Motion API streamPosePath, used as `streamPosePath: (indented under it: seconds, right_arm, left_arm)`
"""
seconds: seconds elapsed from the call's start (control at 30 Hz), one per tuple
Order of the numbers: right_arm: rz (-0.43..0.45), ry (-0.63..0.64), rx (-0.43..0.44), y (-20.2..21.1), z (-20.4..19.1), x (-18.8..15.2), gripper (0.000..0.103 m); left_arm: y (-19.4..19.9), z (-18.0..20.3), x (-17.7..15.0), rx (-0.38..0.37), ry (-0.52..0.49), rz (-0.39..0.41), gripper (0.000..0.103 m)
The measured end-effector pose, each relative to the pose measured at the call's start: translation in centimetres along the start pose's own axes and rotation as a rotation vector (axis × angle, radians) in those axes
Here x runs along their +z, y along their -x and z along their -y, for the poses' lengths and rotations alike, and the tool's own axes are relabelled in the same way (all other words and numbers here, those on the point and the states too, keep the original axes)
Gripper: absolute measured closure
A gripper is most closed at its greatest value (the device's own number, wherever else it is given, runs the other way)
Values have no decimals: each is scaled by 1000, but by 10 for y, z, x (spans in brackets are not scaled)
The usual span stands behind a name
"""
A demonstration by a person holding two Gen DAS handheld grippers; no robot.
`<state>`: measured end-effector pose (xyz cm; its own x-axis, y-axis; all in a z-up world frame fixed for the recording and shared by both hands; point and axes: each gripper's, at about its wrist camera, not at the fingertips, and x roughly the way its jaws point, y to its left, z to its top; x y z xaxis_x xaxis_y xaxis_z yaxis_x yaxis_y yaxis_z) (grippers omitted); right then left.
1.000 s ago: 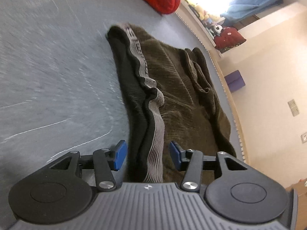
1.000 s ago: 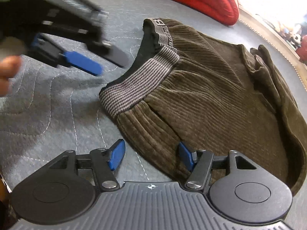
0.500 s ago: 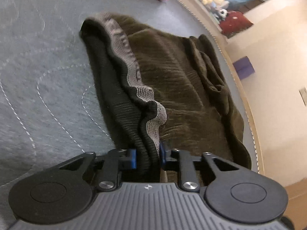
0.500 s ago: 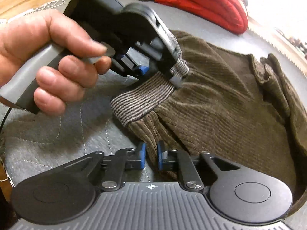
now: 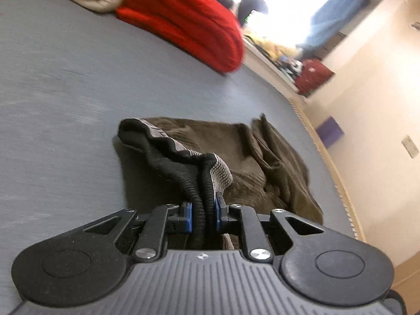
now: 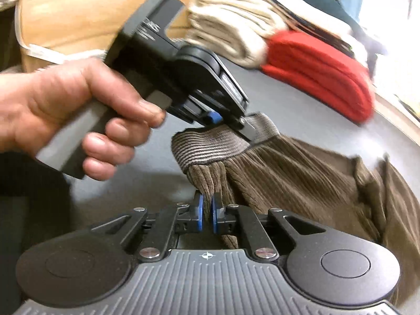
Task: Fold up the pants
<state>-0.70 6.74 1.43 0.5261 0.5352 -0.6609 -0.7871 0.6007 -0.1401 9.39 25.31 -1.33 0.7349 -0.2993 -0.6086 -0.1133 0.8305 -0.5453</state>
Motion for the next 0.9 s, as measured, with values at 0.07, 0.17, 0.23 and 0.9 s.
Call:
streamPosePath:
  seconds: [0.07,0.17,0.23,0.9]
  right_arm:
    - [15,18,55,-6,-28,17,96]
    - [9,17,124,-17,-57,33,97]
    - [-20,37,141,-26,-71,39,96]
    - [-94,-552,-260,68,147,-70,81]
  left_arm:
    - [23,-23,1,31,18,11,86]
    - [48,-50,1,80,73,24,86]
    - [56,-59,-3,126,116,35,84]
    - [-22,83,-122,270,-298,-129,34]
